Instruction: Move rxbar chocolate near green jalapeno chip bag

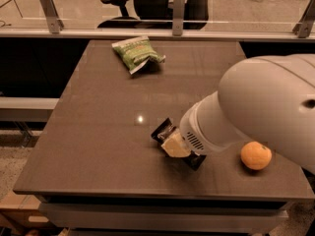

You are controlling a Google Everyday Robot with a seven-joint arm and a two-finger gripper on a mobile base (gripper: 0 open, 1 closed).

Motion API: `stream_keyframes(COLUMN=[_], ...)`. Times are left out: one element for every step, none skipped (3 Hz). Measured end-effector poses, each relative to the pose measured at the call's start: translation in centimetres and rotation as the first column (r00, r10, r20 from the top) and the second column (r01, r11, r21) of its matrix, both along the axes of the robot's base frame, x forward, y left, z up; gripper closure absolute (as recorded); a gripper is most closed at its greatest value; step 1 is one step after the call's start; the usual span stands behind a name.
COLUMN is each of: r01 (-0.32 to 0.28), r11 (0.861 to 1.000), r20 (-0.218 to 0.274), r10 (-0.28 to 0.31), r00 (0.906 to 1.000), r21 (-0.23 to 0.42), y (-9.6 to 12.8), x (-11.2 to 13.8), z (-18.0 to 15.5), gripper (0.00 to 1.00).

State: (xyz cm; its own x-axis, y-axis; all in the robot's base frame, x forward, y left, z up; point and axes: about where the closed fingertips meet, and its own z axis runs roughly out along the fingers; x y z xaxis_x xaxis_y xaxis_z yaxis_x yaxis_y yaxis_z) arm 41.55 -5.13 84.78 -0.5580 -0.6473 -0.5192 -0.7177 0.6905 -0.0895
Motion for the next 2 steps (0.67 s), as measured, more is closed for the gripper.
stream_keyframes(r01=[-0.026, -0.061], r11=[1.0, 0.998], r20=[0.029, 0.05], r10=[0.025, 0.059], r00=[0.9993, 0.997], r21=[0.004, 0.028], y=[-0.8, -1.5], x=[2.7, 5.5], z=[1.4, 2.5], gripper=[1.0, 1.0])
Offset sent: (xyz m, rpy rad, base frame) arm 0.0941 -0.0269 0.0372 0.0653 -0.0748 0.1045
